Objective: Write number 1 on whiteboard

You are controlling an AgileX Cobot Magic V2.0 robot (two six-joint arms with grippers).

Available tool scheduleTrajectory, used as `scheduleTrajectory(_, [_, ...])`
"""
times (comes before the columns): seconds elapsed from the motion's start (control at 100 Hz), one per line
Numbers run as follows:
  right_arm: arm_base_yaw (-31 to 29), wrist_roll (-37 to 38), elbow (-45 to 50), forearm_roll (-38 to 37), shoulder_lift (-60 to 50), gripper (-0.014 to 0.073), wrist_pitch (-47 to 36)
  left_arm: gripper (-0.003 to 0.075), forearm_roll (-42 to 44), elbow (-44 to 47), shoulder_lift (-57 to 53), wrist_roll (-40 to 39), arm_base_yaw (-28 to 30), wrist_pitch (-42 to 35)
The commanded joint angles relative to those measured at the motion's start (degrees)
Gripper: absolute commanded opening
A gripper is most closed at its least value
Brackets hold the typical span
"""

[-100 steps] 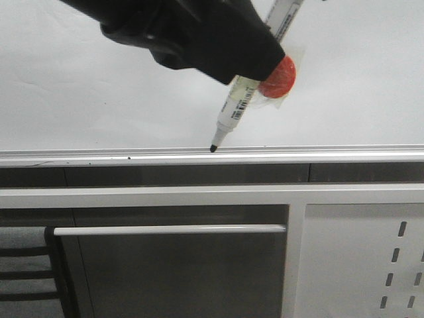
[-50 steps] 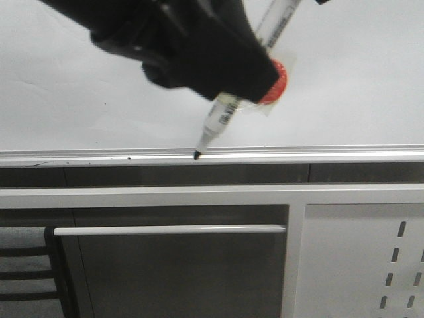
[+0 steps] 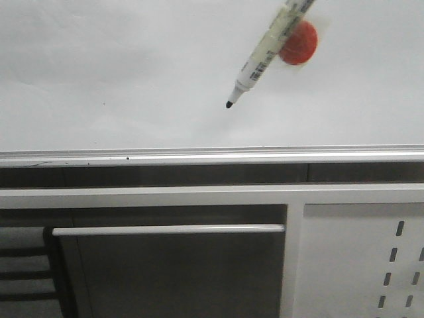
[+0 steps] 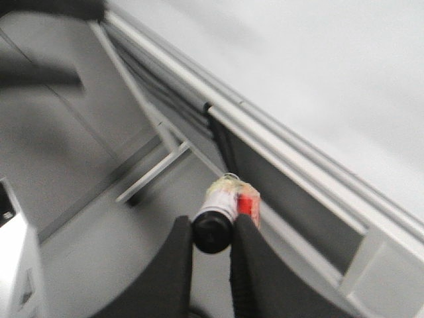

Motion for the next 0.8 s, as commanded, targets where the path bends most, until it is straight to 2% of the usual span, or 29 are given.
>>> scheduleTrajectory(0.0, [1.0,-2.4,2.7,2.4,-5.0,-0.0058,-8.3,0.009,-2.0,0.3,-4.7,-2.5,2.6,-5.0])
scheduleTrajectory(0.05, [2.2,-3.2,4.9,2.8,-7.4,-0.0058,-11.0,-0.0004,-3.5,2.4,-6.9,-2.7,3.8,-7.6])
scheduleTrajectory(0.07, [2.7,-3.8,5.7,3.0,-8.2,-0.0058,-12.0,-0.0019,-4.0,3.4,-7.8,-2.7,4.2,-9.0])
scheduleTrajectory(0.29, [8.5,-4.6,8.2,3.5,-11.3,-0.0058,-24.0,-0.002,-11.6,14.2,-15.1,-3.4,6.3,-23.1])
scheduleTrajectory(0.43, [11.5,-5.0,8.2,3.4,-10.2,-0.0058,-29.9,-0.002,-13.6,18.5,-17.8,-3.4,6.8,-28.5])
scheduleTrajectory(0.79, [12.8,-6.9,8.2,1.9,-3.8,-0.0059,-39.1,-0.002,-13.5,19.6,-18.5,-3.3,6.8,-32.0])
